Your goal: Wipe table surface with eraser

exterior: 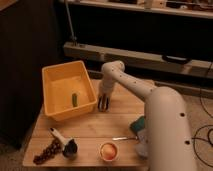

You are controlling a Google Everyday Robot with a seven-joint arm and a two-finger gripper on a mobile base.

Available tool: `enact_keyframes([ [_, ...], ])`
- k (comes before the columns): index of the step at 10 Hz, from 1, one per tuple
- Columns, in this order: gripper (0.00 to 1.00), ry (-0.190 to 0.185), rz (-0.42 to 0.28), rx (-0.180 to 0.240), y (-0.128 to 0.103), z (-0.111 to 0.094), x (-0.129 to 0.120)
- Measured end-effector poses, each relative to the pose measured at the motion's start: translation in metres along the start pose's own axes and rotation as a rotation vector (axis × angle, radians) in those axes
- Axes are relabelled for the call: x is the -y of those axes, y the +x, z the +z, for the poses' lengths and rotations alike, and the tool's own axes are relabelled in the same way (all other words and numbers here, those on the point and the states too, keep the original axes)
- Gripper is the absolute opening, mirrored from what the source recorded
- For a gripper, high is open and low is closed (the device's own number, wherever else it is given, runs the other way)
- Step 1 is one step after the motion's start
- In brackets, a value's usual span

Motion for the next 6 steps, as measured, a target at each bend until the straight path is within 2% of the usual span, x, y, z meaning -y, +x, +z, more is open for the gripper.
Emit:
enact_keyframes([
  [1, 0.00, -0.005, 0.000, 0.005, -0.009, 0.002, -0.004],
  [4, 0.00, -0.023, 0.022, 0.012, -0.043, -0.004, -0.043],
  [6, 0.00, -0.041, 0.055, 0.014, -0.070, -0.015, -0.093],
])
